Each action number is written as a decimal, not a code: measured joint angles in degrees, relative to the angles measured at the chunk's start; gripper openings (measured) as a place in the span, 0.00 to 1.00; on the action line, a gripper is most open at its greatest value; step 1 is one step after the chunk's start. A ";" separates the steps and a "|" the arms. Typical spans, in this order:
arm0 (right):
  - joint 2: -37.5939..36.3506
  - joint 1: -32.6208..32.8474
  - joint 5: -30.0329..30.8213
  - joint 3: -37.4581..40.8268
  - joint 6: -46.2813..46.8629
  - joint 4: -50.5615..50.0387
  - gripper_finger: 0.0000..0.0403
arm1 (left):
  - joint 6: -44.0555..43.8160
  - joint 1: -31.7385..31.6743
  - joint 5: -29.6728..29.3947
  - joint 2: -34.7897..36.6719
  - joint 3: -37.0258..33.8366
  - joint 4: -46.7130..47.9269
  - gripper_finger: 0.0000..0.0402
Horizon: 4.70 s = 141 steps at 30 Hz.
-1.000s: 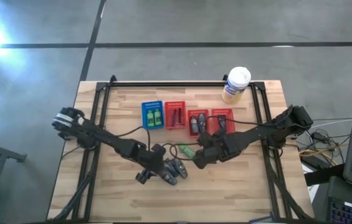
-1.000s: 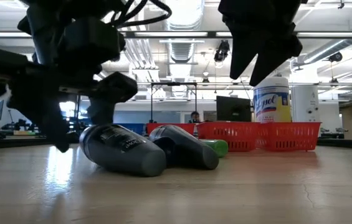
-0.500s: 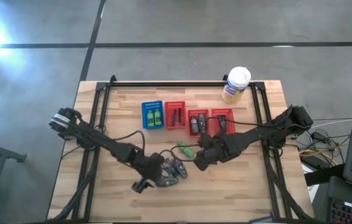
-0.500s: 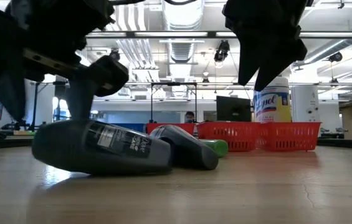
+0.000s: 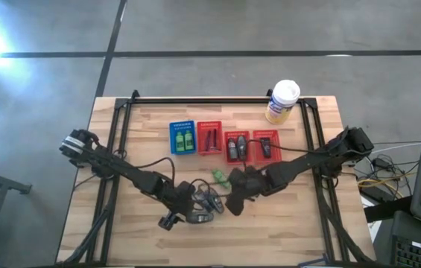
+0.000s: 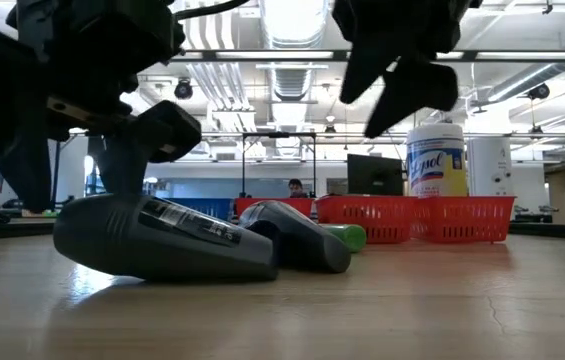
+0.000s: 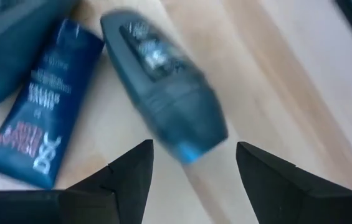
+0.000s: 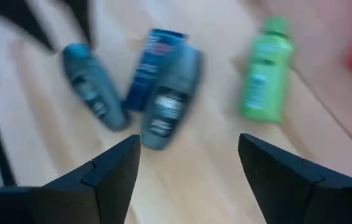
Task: Pick & Place Travel size toiletries
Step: Put the black deodorant into the middle red bin
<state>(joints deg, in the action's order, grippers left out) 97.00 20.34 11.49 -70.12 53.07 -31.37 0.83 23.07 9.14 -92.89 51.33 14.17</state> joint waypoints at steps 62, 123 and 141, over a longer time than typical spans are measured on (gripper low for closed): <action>4.88 0.03 -10.20 3.84 -7.18 10.15 0.57 | -20.75 9.00 -28.40 -6.32 5.52 3.04 0.51; -5.91 -12.74 -15.20 3.91 15.63 38.39 0.58 | -8.19 2.61 -47.52 18.43 4.24 -6.27 0.51; -5.87 -12.87 -15.07 3.93 13.17 37.30 0.32 | -8.49 2.51 -44.77 18.43 3.78 -4.79 0.61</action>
<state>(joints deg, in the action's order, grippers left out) 91.13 7.46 -3.58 -66.19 66.23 5.93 -7.66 25.59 -35.63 -74.46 55.11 9.38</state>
